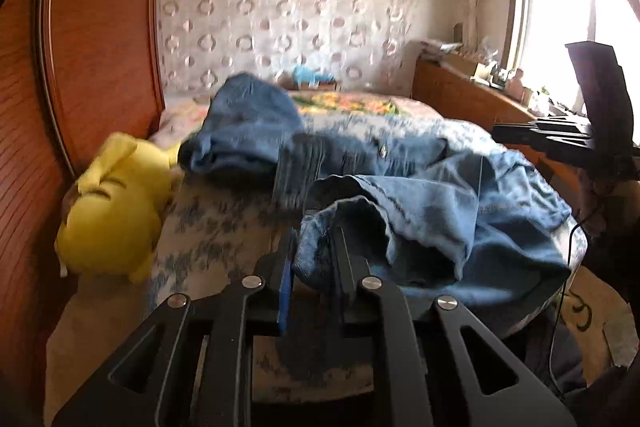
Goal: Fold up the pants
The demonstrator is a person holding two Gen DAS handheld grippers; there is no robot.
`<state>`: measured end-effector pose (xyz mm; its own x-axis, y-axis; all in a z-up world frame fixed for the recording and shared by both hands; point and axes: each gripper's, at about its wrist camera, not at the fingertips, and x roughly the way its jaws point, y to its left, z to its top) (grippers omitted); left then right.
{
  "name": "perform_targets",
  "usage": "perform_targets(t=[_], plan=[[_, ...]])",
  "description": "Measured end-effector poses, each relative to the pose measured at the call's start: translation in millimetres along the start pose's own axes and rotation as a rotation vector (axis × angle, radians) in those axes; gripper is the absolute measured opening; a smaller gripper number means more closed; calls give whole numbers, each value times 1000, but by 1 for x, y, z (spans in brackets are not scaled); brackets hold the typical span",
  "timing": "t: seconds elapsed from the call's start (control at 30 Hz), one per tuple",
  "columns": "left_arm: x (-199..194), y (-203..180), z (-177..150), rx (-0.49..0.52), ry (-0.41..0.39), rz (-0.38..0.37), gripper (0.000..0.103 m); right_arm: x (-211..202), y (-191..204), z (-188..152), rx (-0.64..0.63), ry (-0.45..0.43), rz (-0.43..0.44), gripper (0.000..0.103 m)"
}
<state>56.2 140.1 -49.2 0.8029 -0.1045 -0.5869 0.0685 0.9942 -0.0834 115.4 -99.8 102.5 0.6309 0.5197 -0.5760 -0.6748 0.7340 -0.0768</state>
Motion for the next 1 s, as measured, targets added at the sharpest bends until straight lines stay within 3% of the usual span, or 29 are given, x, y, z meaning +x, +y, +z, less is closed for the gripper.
perform_targets(t=[0.1, 0.17, 0.27, 0.33, 0.73, 0.9, 0.93, 1.0], plan=[[1, 0, -6, -4, 5, -7, 38, 5, -7, -14, 39, 30, -7, 0], [-4, 0, -6, -9, -13, -13, 49, 3, -8, -21, 63, 44, -18, 5], [-9, -7, -3, -5, -40, -24, 49, -1, -11, -31, 104, 55, -17, 12], [-6, -13, -2, 9, -35, -35, 49, -1, -13, -37, 125, 68, -40, 24], [27, -62, -17, 33, 66, -195, 48, -30, -26, -63, 177, 55, -124, 29], [34, -75, -20, 55, 94, -217, 42, -45, -30, -72, 184, 41, -136, 30], [36, -77, -20, 62, 98, -215, 40, -46, -31, -73, 188, 39, -137, 30], [40, -80, -17, 81, 111, -195, 19, -46, -33, -75, 197, 34, -136, 30]])
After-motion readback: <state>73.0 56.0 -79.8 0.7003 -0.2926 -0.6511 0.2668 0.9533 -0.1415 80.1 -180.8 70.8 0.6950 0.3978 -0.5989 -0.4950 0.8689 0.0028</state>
